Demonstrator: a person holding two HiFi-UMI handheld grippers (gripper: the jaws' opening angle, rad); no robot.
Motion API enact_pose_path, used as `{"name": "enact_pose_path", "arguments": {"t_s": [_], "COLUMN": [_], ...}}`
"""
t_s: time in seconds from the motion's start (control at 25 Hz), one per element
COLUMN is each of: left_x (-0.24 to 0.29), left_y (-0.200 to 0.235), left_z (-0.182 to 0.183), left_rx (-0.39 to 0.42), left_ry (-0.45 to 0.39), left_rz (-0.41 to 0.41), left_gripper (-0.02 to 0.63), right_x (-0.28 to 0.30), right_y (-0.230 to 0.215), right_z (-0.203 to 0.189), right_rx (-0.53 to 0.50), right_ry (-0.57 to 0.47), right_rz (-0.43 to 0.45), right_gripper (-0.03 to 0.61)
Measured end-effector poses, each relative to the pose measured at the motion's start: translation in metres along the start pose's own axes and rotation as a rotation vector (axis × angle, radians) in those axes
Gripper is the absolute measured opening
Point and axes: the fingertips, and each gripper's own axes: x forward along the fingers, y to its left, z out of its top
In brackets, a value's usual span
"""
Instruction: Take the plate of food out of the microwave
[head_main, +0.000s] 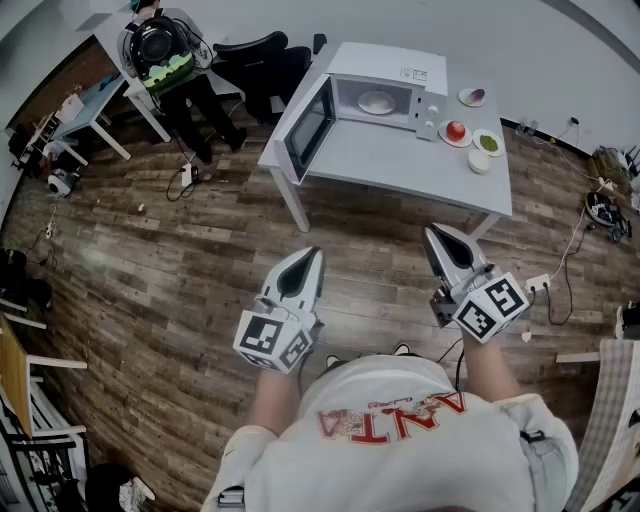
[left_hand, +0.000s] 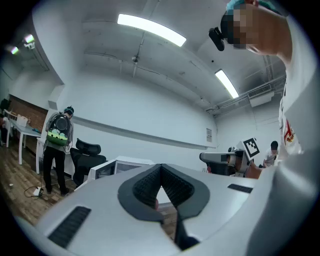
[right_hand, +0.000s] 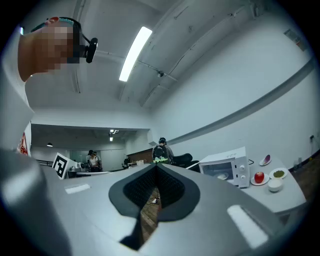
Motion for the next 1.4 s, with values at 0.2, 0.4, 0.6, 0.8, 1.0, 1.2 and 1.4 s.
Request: {"name": "enact_pose_path", "arguments": {"t_s": [0.2, 0.4, 0.6, 0.8, 1.0, 1.2, 1.4], "left_x": [-0.003, -0.009, -0.025, -0.042, -0.045, -0.029, -0.002], "left_y": [0.004, 0.014, 0.027, 0.048, 0.061, 0.064, 0.075], "left_z": [-0.001, -0.001, 0.003, -0.008, -0.031, -0.042, -0.042], "left_rx": [-0.004, -0.007, -0.016, -0.049, -0.104, -0.130, -0.128], "left_ry": [0.000, -0.003, -0.010, -0.009, 0.018, 0.033, 0.042], "left_rz": [-0.003, -0.013, -0.005, -0.023, -0.078, -0.121, -0.130], "left_gripper": [0.008, 0.007, 0.008, 0.008, 0.006, 0.008, 0.008], "right_x": [0.003, 0.010, 0.019, 0.033, 0.031, 0.026, 0.041], "right_y": [0.002, 0.008, 0.027, 0.046, 0.043, 0.027, 0.009], "right_z": [-0.005, -0.008, -0.010, -0.027, -0.045, -0.052, -0.050], "right_rx": [0.006, 0.030, 0.037, 0.040, 0.111, 0.136, 0.102], "right_ry": [0.009, 0.000, -0.018, 0.004, 0.039, 0.078, 0.075], "right_rz": [-0.010, -0.020, -0.006, -0.032, -0.121, -0.180, -0.190], "right_gripper": [-0.002, -0.002, -0.002, -0.002, -0.002, 0.000, 0.000]}}
